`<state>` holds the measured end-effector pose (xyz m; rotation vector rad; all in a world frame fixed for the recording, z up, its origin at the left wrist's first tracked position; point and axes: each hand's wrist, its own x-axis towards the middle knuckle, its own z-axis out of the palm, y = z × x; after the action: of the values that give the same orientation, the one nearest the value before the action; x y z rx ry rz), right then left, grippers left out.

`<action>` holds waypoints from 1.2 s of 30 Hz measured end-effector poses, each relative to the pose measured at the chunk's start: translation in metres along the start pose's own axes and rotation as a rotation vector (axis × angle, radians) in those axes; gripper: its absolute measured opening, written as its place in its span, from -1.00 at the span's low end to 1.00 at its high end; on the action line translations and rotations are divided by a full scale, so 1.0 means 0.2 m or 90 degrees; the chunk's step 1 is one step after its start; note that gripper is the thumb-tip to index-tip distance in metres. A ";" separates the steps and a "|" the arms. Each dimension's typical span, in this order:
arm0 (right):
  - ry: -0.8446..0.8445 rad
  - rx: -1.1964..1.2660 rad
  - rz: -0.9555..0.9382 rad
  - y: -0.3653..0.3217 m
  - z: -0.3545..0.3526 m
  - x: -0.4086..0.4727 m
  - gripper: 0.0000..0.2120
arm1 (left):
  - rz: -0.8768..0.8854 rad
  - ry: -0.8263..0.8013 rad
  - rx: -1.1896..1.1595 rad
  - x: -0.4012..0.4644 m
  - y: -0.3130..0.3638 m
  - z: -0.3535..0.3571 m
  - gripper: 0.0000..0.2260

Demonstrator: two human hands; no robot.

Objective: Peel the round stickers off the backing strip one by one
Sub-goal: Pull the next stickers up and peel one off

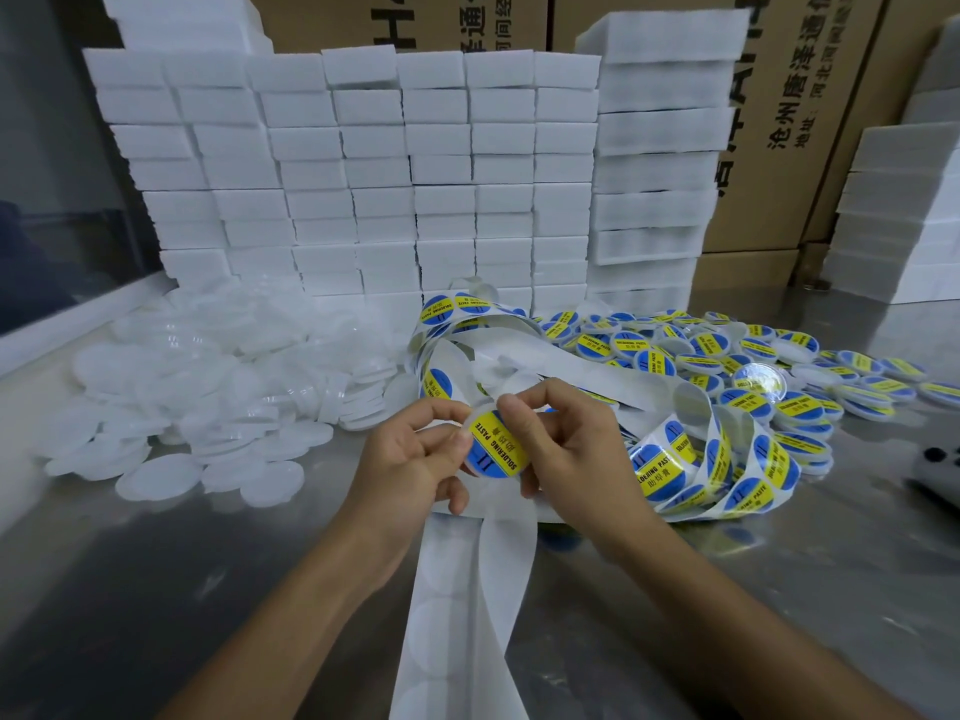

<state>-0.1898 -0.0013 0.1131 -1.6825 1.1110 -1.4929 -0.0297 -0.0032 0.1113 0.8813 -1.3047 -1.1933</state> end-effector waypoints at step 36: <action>0.164 -0.253 -0.098 0.04 -0.21 0.17 -0.77 | 0.082 0.121 0.320 0.00 -0.04 -0.04 -0.91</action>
<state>-0.2328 -0.0313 0.1295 -1.9112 1.5259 -1.7078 -0.0230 -0.0061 0.1018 1.2145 -1.5039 -0.6671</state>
